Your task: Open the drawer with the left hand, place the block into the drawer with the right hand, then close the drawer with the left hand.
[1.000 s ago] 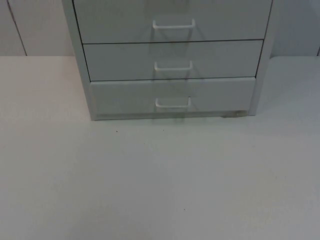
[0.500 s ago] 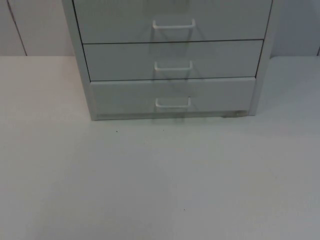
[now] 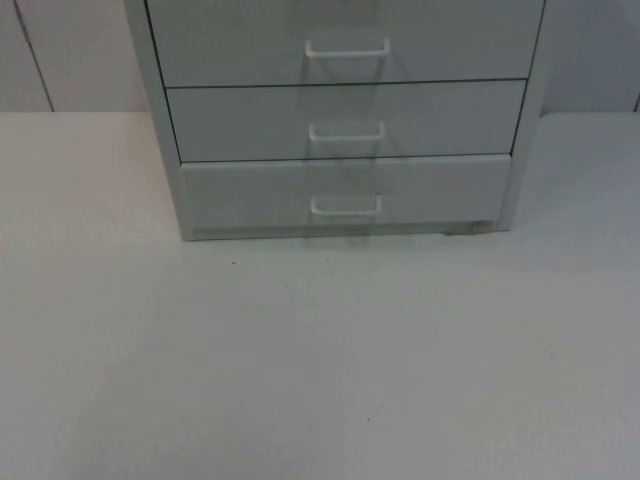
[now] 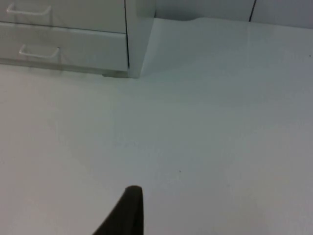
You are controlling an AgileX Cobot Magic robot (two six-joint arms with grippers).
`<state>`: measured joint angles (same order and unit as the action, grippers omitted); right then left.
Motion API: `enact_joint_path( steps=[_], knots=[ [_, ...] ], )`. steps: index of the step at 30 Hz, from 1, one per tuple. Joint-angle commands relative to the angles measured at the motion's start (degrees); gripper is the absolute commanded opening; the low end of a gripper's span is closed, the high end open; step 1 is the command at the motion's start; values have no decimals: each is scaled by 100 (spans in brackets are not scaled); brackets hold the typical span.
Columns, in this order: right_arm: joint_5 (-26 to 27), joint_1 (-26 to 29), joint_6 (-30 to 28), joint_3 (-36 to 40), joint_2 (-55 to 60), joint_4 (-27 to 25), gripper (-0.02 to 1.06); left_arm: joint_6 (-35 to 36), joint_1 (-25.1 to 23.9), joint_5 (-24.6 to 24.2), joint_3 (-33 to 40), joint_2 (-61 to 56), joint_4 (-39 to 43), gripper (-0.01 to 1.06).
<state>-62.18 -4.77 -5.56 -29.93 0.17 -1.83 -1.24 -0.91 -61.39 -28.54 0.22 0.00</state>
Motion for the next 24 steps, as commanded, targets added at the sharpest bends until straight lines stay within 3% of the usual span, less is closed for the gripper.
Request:
enact_joint_path(
  steps=[1,11,24],
  knots=[
    [28,0,242,27,-17,183,105,5,15,-25,19,-22,-31,105],
    [28,0,556,38,-17,312,105,5,15,-25,19,-22,-31,105],
    [42,0,524,37,-17,302,105,5,15,-25,19,-22,-83,105]
  ],
)
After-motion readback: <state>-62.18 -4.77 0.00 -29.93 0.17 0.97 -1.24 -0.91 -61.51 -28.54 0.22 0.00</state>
